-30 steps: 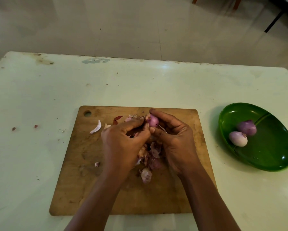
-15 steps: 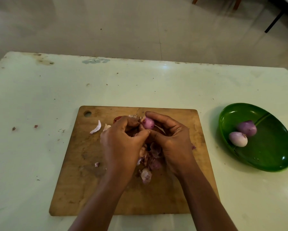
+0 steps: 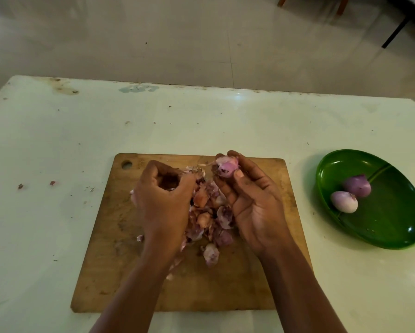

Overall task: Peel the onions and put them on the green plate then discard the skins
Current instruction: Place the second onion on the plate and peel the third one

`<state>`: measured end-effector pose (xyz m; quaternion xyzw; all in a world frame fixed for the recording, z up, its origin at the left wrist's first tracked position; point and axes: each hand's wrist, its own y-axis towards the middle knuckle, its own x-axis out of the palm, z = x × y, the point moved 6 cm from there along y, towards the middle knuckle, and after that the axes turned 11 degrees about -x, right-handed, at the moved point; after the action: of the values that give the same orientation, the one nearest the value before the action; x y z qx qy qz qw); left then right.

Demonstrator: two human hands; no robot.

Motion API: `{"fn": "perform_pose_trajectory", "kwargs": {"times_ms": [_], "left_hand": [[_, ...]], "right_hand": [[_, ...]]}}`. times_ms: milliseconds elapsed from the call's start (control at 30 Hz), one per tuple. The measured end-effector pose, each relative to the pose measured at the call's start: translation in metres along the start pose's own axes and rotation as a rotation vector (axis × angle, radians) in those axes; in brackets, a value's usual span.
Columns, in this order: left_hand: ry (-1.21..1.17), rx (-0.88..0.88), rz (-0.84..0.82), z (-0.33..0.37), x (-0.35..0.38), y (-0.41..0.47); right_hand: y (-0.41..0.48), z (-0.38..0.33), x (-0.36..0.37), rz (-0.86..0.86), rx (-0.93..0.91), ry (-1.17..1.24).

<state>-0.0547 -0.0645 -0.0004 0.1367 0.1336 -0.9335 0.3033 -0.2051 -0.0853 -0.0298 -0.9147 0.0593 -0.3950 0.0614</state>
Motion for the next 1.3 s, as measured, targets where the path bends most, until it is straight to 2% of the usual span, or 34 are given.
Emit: {"fn": "perform_pose_trajectory", "kwargs": {"times_ms": [167,267,467,733,1067,1300], "left_hand": [[0.042,0.205,-0.053,0.007,0.006,-0.006],[0.055,0.325,-0.015,0.009,0.006,-0.008],[-0.008,0.398,-0.134,0.017,0.010,-0.011],[0.064,0.501,-0.141,0.019,0.011,-0.015],[0.088,0.440,-0.089,0.015,0.004,-0.011],[-0.046,0.378,-0.169,0.017,0.007,-0.012]], "right_hand": [[-0.001,-0.002,0.002,-0.005,0.005,-0.038],[-0.001,-0.003,0.002,-0.049,-0.016,-0.100],[-0.002,-0.004,0.004,-0.169,-0.072,-0.310],[-0.002,-0.006,0.002,-0.207,-0.132,-0.497],[-0.003,-0.003,0.002,-0.221,-0.125,-0.512],[-0.002,-0.004,0.001,-0.178,-0.112,-0.516]]}}
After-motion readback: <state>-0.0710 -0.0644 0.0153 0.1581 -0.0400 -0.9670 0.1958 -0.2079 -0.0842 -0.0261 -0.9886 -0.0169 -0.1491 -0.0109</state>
